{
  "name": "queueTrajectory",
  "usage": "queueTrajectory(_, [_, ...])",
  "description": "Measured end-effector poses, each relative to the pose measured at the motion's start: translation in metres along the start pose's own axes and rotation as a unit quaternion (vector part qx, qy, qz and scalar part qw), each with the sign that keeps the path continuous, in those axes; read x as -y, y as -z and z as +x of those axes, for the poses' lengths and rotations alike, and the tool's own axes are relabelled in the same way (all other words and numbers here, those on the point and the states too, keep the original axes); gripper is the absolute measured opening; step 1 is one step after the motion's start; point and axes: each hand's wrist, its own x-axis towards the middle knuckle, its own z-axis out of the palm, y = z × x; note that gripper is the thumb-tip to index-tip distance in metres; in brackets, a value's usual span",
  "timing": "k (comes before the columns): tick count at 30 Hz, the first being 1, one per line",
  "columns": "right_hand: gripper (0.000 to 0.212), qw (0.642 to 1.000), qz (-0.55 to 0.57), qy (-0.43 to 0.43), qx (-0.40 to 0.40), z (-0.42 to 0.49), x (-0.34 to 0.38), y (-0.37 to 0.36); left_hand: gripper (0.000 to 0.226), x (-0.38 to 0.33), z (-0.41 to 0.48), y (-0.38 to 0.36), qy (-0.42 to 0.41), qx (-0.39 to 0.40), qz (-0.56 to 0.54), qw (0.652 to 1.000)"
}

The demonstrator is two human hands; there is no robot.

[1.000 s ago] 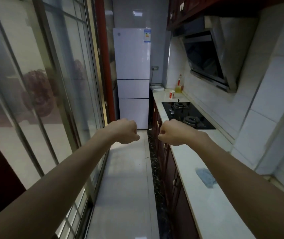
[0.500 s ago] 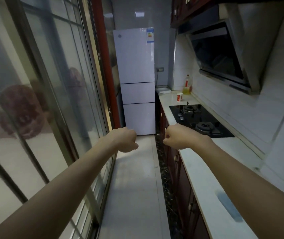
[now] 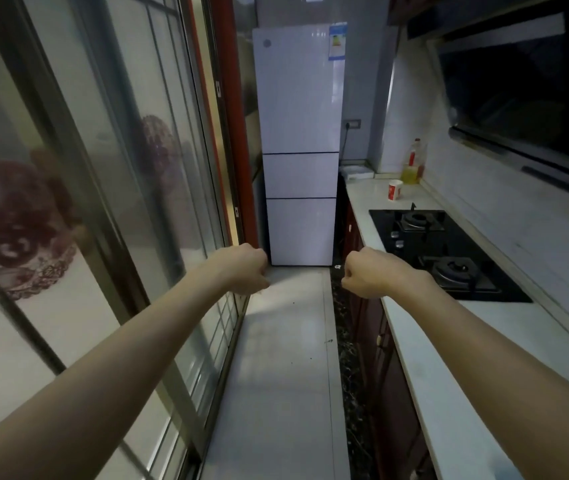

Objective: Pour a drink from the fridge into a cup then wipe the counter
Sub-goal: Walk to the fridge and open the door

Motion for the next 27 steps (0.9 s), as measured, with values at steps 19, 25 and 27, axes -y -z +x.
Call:
queueTrajectory(19, [0.024, 0.998, 0.032, -0.053, 0.003, 0.208, 0.010, 0.000, 0.025, 0.093, 0.216, -0.004, -0.106, -0.004, -0.002, 0.994])
queueTrajectory(25, [0.025, 0.997, 0.045, -0.061, 0.012, 0.254, -0.015, -0.008, 0.026, 0.101, 0.271, -0.007, -0.100, 0.009, 0.013, 0.995])
queueTrajectory(27, [0.024, 0.997, 0.048, -0.058, 0.018, 0.274, -0.030, -0.010, 0.027, 0.099, 0.290, -0.007, -0.094, 0.012, 0.014, 0.995])
